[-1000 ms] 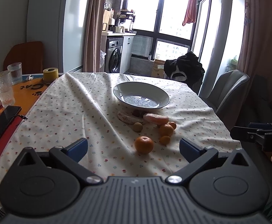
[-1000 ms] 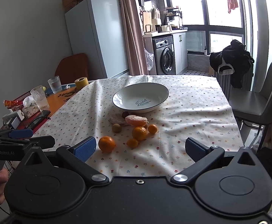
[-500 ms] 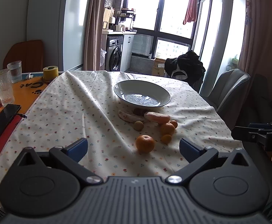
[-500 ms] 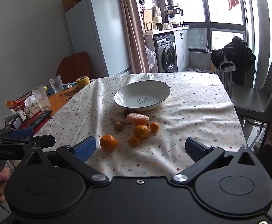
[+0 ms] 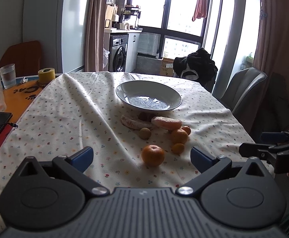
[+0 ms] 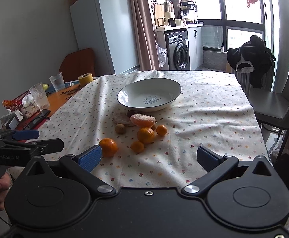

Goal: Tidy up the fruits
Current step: 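Reach the left gripper to the large mandarin and close on it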

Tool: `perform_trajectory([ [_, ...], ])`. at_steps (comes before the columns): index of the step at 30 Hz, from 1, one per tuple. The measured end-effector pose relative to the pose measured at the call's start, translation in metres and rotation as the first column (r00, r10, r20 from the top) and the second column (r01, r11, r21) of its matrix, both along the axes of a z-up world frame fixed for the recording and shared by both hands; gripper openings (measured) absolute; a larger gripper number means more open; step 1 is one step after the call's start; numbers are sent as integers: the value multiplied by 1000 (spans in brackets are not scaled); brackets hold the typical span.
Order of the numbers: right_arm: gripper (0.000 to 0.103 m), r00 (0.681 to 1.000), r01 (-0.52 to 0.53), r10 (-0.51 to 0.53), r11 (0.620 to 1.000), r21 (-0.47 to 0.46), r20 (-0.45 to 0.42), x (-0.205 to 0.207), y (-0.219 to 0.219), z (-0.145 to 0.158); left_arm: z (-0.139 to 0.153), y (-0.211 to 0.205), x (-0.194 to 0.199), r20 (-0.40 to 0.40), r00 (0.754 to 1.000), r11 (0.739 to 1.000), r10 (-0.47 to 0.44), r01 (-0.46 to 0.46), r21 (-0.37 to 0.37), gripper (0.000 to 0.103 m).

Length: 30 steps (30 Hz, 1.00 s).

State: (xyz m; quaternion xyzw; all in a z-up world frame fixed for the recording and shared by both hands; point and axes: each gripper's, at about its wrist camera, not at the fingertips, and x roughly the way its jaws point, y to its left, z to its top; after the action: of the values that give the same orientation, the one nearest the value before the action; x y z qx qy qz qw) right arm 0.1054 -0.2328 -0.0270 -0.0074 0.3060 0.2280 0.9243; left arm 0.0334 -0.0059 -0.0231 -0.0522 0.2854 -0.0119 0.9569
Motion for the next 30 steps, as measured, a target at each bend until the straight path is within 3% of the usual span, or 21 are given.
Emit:
perform_trajectory([
  [9, 103, 998, -29, 32, 997, 74, -45, 20, -3, -14, -13, -2, 20, -21, 999, 1000, -29, 29, -11, 101],
  [17, 103, 995, -51, 58, 996, 79, -79, 38, 5, -29, -28, -3, 40, -64, 996, 998, -54, 51, -44, 88],
  [22, 97, 992, -57, 68, 993, 101, -110, 51, 8, -39, -39, -2, 54, -97, 993, 996, -65, 59, -64, 72],
  [30, 84, 985, -75, 92, 990, 116, -146, 68, 11, -52, -52, -2, 73, -136, 988, 995, -74, 64, -78, 63],
])
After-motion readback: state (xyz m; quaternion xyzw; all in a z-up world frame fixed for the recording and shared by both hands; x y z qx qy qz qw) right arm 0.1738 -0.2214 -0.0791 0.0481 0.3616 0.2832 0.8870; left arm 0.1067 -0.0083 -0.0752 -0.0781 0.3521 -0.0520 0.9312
